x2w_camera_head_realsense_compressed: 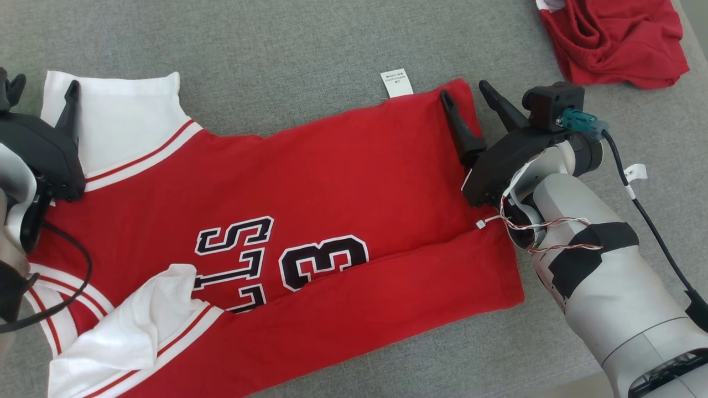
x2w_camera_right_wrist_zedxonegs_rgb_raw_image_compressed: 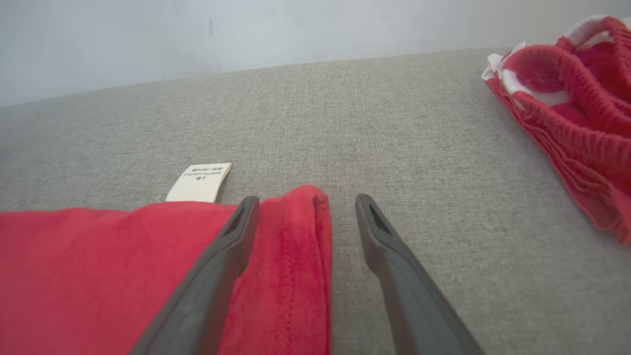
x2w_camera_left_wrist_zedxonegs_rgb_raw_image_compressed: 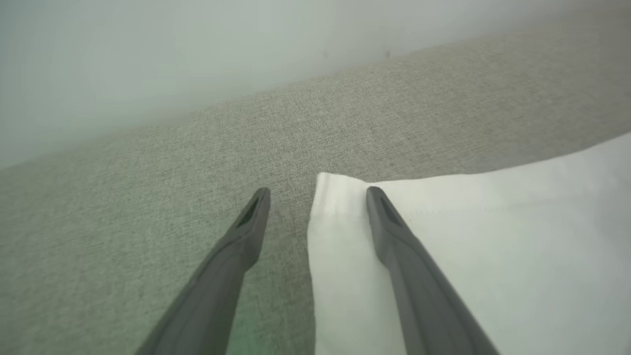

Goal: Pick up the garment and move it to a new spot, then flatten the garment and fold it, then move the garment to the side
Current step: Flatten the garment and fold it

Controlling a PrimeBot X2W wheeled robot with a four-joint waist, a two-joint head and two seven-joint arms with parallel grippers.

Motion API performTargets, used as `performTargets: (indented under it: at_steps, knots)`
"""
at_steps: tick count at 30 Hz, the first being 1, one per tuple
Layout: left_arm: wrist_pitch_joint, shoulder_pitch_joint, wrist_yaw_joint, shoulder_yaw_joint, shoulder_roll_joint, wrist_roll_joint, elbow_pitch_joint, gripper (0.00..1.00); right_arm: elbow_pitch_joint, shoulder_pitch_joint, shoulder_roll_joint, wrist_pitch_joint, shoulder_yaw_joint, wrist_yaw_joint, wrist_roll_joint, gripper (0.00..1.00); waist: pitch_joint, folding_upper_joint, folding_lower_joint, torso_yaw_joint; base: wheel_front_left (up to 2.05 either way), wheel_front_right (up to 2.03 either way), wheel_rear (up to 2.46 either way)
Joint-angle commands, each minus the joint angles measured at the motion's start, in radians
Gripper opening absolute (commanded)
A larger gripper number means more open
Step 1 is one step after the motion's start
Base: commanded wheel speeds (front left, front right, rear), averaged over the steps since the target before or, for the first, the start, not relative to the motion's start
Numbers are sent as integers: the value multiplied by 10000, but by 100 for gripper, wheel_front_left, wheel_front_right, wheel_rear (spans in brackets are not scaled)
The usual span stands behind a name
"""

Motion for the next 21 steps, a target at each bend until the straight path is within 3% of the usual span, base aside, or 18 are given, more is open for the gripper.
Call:
performTargets:
  at_steps: [1, 5, 6, 7, 8, 9, 10, 11, 21]
  knots:
    - [-39, -178, 21, -100, -29, -42, 194, 100, 25, -132, -25, 49, 166, -30, 175, 100, 27, -2, 0, 21, 0, 0, 0]
    - [-102, -267, 21, -179, -155, -329, 582, 100, -23, -185, -67, 96, 473, -30, 367, 100, 92, -2, 0, 14, 0, 0, 0]
    - [-127, -294, 21, -249, -168, -386, 628, 100, -42, -220, -84, 102, 550, -30, 407, 96, 121, -2, 0, -3, 0, 0, 0]
    - [-92, -302, 21, -300, -206, -522, 675, 100, -59, -261, -88, 106, 609, -30, 456, 65, 155, -2, 0, -25, 0, 0, 0]
    - [-45, -314, 21, -290, -241, -688, 745, 100, -68, -288, -95, 141, 686, -30, 514, 41, 182, -2, 0, -35, 0, 0, 0]
    - [-70, -336, 21, -305, -273, -776, 765, 72, -86, -321, -101, 136, 749, -30, 536, 0, 211, -2, 0, -41, 0, 0, 0]
    - [-97, -354, 21, -309, -291, -899, 806, 27, -99, -373, -108, 109, 790, -30, 588, 0, 241, -2, 0, -45, 0, 0, 0]
    - [-3, -300, 21, -449, -335, -995, 799, 0, -75, -406, -137, 84, 833, -30, 597, 0, 256, -2, 0, -42, 0, 0, 0]
    - [-693, -313, 21, -966, -203, -1584, 492, 0, 213, -524, -237, -392, 1031, -30, 830, 0, -229, -2, 0, 304, 0, 0, 0]
